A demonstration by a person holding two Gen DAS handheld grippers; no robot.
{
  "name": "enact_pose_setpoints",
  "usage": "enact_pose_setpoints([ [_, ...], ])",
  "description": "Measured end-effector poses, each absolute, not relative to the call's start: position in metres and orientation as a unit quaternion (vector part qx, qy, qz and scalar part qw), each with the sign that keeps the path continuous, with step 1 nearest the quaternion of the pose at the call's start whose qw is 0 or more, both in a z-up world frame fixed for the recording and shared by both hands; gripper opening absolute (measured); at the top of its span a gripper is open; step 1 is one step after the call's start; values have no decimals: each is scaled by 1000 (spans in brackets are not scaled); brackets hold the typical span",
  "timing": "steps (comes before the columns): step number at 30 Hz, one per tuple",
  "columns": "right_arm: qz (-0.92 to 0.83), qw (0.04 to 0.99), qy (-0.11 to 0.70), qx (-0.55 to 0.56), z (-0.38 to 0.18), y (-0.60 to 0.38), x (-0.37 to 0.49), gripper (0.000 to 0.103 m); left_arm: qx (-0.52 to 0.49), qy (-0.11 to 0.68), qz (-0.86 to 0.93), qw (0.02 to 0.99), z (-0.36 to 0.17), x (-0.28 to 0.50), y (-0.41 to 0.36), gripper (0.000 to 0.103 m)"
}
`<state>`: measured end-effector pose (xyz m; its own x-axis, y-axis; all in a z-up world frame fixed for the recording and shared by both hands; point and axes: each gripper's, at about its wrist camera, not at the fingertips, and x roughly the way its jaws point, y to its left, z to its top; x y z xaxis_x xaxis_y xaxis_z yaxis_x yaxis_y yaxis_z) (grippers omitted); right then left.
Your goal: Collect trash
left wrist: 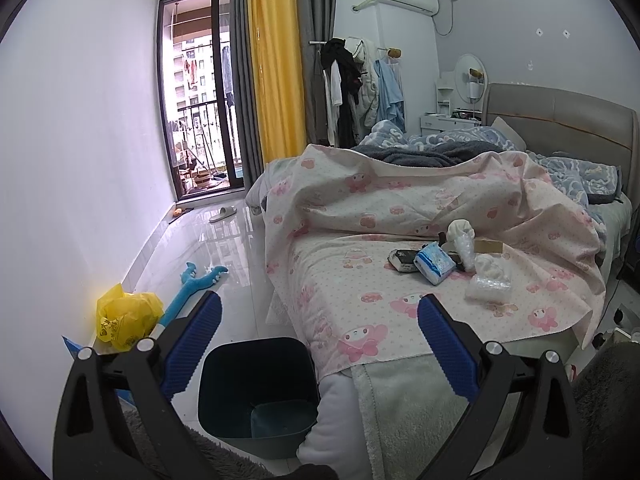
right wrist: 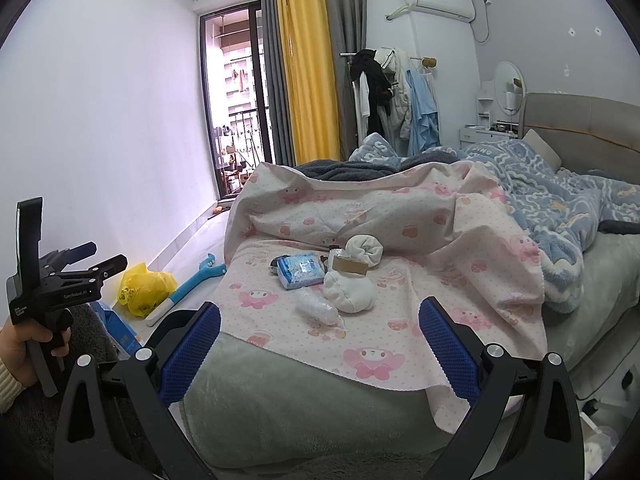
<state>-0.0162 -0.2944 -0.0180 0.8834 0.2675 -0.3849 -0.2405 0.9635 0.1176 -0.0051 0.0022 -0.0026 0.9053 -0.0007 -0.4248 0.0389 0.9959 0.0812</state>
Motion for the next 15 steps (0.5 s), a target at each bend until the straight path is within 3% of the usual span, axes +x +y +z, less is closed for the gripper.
enact_pose_setpoints([
  [15, 131, 970, 203, 33, -19, -295, -15, 100, 45, 218, -10, 975, -3, -5, 1, 100],
])
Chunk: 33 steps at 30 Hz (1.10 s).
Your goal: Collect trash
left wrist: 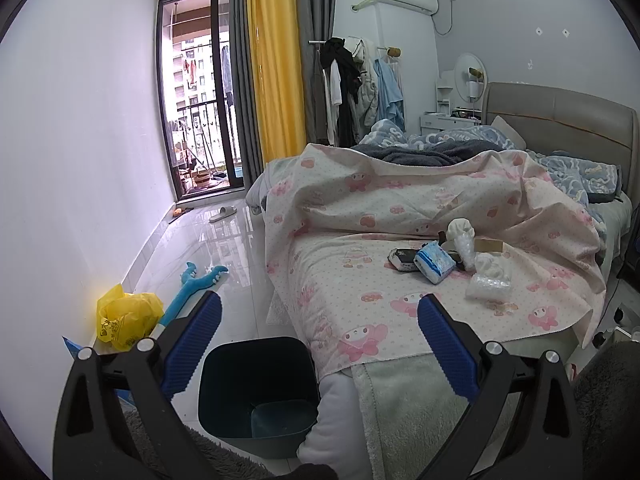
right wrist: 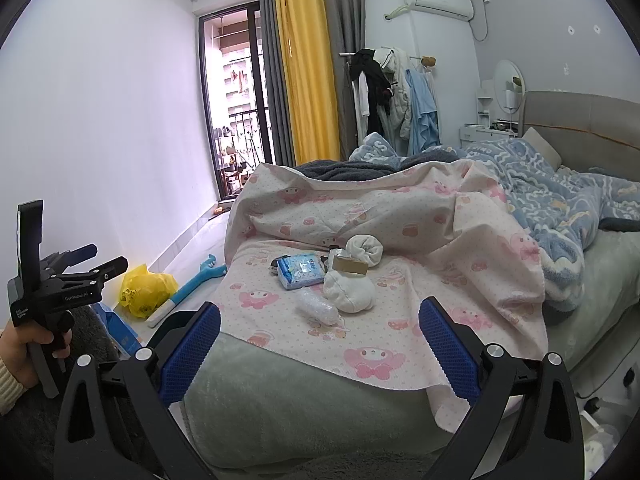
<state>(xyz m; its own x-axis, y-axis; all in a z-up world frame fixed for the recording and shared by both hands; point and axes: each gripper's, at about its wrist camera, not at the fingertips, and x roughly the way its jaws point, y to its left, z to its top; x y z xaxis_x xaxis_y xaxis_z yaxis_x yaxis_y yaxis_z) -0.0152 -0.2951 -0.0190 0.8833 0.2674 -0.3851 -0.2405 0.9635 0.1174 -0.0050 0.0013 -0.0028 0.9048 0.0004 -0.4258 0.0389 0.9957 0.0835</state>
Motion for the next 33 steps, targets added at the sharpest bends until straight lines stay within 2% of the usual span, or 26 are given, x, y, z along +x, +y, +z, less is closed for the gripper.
enact_pose_setpoints([
  [33, 133, 966, 218, 38, -19, -302, -10, 100, 57, 204, -12, 977, 7, -6, -6, 100],
])
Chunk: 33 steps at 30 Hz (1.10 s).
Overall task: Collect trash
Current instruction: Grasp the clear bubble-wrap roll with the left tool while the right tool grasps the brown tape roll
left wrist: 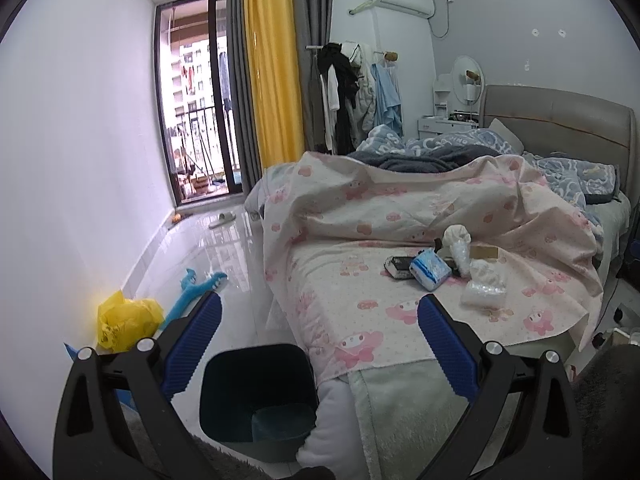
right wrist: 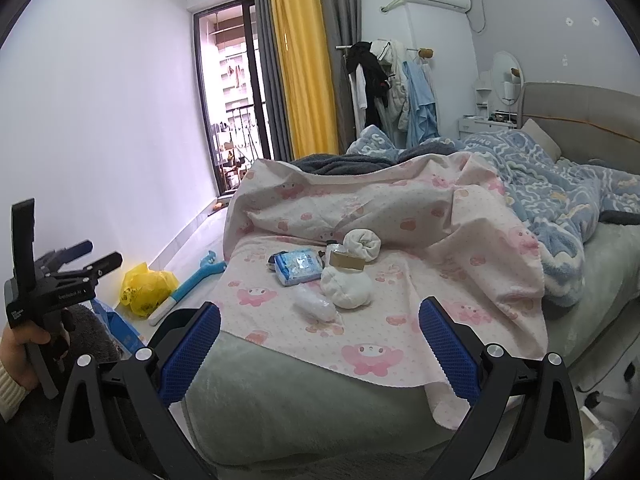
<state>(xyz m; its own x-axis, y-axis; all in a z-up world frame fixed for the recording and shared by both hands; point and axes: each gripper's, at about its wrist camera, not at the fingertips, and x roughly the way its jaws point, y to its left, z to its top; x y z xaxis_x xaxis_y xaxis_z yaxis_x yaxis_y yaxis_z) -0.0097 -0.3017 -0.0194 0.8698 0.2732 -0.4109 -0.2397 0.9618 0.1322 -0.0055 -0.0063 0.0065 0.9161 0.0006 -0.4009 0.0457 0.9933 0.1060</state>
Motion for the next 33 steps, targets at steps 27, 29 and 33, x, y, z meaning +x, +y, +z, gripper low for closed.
enact_pose_setpoints([
  [27, 159, 942, 286, 81, -34, -295, 103, 100, 44, 271, -62, 960, -15, 52, -12, 99],
  [29, 159, 940, 293, 78, -38, -297, 115, 100, 46, 277, -70, 957, -20, 57, -15, 99],
  [33, 159, 937, 303, 74, -45, -303, 140, 100, 45, 288, -96, 952, -29, 69, -21, 99],
])
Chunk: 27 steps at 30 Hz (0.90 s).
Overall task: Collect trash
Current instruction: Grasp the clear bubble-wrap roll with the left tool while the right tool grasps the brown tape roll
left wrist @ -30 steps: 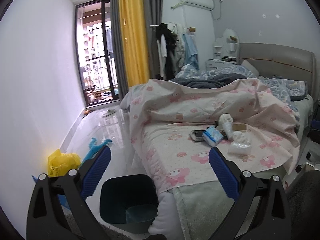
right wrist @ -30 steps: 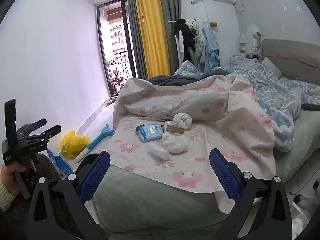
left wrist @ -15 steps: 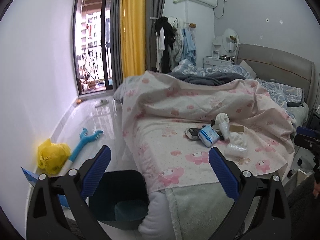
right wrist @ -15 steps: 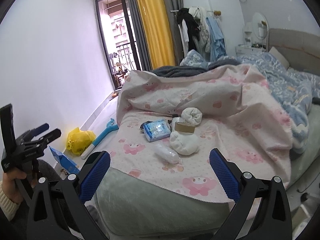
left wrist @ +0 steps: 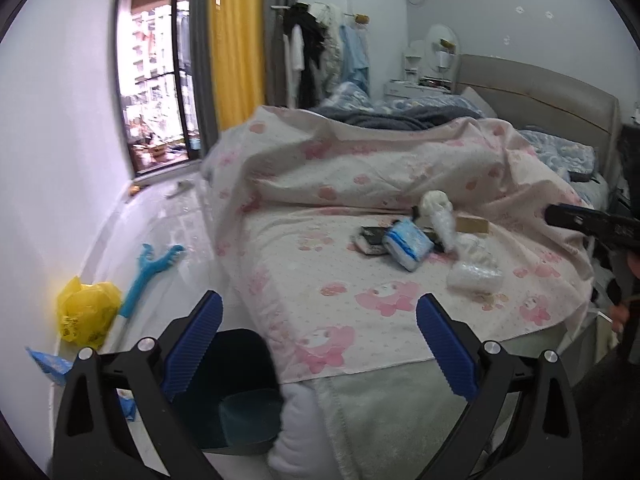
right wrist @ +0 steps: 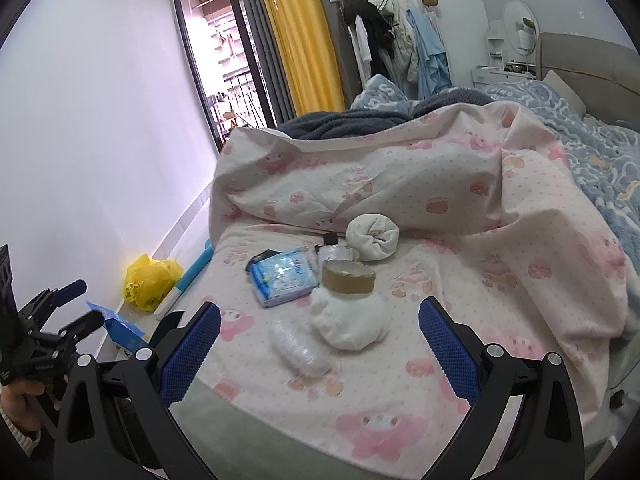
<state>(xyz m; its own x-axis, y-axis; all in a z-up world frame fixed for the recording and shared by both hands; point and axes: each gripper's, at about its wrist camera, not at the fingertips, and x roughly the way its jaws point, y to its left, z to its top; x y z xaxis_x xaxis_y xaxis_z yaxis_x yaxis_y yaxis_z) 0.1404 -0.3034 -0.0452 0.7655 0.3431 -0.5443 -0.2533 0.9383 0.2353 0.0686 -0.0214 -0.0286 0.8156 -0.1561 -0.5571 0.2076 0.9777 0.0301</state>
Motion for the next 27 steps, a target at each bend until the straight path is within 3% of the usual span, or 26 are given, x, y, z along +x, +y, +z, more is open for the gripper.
enact_pose_setpoints([
  [9, 186, 924, 328, 69, -63, -303, 181, 99, 68, 302, -182, 933, -47, 95, -58, 97],
  [18, 217, 907, 351, 80, -76, -308, 208, 79, 71, 319, -235, 915, -67, 119, -91, 84],
  [27, 251, 887, 372, 114, -90, -315, 236, 79, 79, 324, -309, 891, -81, 129, -136, 83],
])
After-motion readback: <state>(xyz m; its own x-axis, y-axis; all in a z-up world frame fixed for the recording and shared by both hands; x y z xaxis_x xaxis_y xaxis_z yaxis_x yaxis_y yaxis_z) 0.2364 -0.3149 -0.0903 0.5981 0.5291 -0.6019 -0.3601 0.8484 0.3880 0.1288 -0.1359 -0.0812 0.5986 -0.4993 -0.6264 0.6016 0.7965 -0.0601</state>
